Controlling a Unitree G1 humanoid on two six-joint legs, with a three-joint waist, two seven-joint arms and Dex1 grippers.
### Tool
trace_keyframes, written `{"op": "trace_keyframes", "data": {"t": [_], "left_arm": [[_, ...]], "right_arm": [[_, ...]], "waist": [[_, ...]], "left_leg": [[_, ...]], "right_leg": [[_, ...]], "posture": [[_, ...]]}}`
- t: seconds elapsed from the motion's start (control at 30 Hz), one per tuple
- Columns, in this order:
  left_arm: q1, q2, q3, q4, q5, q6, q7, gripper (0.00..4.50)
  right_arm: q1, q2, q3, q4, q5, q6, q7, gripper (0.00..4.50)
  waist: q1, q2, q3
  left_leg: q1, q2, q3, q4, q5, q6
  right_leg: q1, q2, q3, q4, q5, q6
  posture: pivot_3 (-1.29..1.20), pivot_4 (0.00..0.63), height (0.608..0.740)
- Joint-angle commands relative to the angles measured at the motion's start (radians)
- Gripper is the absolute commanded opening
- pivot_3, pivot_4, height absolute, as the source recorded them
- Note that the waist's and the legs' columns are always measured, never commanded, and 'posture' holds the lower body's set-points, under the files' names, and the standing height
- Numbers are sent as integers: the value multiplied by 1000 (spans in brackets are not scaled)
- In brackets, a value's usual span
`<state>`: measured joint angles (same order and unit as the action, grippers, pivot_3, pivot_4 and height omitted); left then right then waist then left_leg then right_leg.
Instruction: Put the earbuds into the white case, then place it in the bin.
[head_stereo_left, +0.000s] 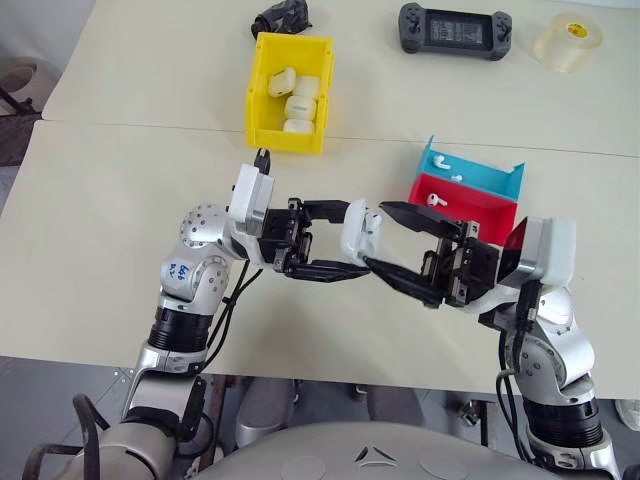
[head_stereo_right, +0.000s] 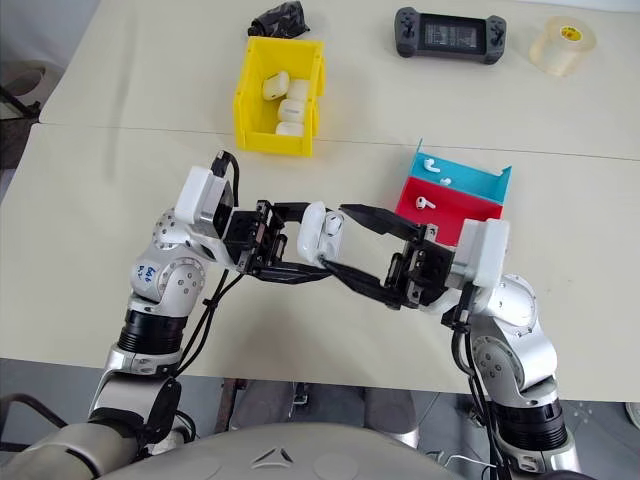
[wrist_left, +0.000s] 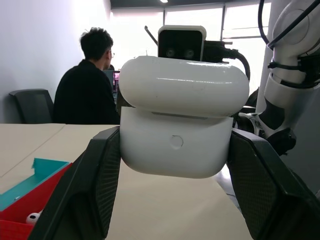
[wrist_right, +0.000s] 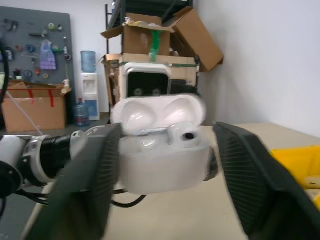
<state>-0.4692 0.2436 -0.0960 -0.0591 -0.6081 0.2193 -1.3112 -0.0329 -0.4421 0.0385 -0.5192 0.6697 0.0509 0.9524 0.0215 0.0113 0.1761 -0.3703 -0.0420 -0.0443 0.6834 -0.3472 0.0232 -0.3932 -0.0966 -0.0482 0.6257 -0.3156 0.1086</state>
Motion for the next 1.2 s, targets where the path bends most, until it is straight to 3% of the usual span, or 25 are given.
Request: {"op": "trace_keyframes", "data": {"t": [0.03, 0.4, 0.5, 0.6, 0.7, 0.8, 1.0, 1.13, 1.2], "left_arm": [[-17, -7, 4, -17, -29, -6, 0, 2870], [139, 109, 36, 17, 14, -59, -23, 2870], [164, 102, 31, -7, 13, -69, -8, 2870], [165, 88, 13, -17, 25, -91, 0, 2870], [164, 75, -10, -34, 36, -105, 3, 2870], [158, 49, -37, -75, 26, -95, 27, 2870], [153, 24, -68, -111, 24, -86, 60, 2870], [159, 16, -78, -128, 31, -87, 91, 2870], [161, 11, -83, -131, 36, -92, 104, 2870]], "right_arm": [[-1, -4, -15, -13, -4, -9, -3, 4405], [129, -168, -377, 125, 26, -77, 81, 4458], [171, -226, -493, 272, -16, -137, 154, 4458], [188, -265, -521, 429, -110, -279, 235, 4458], [156, -277, -546, 521, -105, -275, 218, 4458], [102, -358, -517, 599, -148, -247, 255, 4458], [-176, -512, -344, 576, -181, 69, 213, 4458], [-600, -533, -33, 749, -408, 310, 218, 4458], [-728, -508, 53, 849, -490, 339, 217, 4458]], "waist": [[0, 0, 0], [2, 0, 0], [3, 0, 0], [4, 0, 0], [1, 0, 0], [-4, 1, 0], [-23, 3, 0], [-26, 3, 0], [-20, 3, 1]], "left_leg": [[0, 0, 0, 0, 0, 0], [0, 0, 0, -1, 0, 0], [0, 0, 0, 0, 0, 0], [0, 0, 0, -1, 0, 1], [0, 0, 1, -1, 0, 1], [1, 1, 4, 0, 0, 0], [3, 4, 8, 0, 1, -1], [1, 4, 7, 0, 2, -2], [0, 3, 6, 0, 2, -2]], "right_leg": [[0, 0, 0, 0, 0, 0], [0, 0, 0, -1, 0, 0], [1, -1, 0, -3, 0, 0], [2, -1, 0, -3, 0, 0], [2, -1, 0, -3, 0, 0], [2, 0, 1, -3, 0, 0], [0, 1, 4, -3, 0, 0], [-1, 1, 3, -3, 0, -1], [-2, 0, 3, -4, 0, -1]], "posture": [[0, 150, 740], [0, 150, 740], [0, 150, 740], [0, 150, 740], [0, 150, 740], [0, 150, 740], [0, 150, 740], [0, 150, 740], [0, 150, 740]]}}
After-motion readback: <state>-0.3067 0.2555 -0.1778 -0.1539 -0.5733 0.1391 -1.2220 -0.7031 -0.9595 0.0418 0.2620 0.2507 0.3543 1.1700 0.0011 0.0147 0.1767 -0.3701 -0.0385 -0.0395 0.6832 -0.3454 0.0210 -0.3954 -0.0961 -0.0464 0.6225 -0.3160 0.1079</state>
